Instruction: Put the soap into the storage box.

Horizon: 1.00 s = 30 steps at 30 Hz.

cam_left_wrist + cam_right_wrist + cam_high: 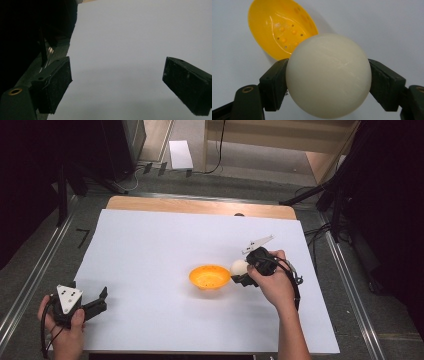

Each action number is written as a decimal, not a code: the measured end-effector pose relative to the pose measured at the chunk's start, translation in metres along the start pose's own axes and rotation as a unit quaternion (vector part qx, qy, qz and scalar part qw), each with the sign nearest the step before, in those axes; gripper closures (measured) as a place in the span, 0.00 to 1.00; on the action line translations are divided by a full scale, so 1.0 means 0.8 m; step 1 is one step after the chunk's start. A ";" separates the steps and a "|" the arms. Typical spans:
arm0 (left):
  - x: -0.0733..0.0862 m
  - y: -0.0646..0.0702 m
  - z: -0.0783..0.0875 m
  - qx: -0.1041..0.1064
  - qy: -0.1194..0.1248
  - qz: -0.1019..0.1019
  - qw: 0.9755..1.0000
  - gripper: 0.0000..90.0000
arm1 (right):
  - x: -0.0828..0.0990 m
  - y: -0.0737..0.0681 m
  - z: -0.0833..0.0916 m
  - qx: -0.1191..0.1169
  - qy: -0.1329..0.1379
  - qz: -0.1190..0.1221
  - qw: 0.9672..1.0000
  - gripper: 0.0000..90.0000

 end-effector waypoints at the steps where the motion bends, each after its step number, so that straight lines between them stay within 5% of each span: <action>1: 0.000 0.000 0.000 0.001 -0.002 0.000 1.000 0.10 | -0.001 0.000 0.000 0.001 0.001 0.002 1.000 0.26; 30: 0.001 0.000 -0.001 0.000 -0.005 -0.002 1.000 0.10 | -0.029 -0.028 -0.019 -0.018 -0.001 0.026 0.999 0.26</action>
Point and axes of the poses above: each handheld gripper's, and its own axes: z roughly backward along the jaws, x roughly out of its underside, y roughly to its right, the point moved 9 cm from there along -z, roughly forward along the jaws, and after that the axes turned 7 degrees about -x, right-handed, at the moved point
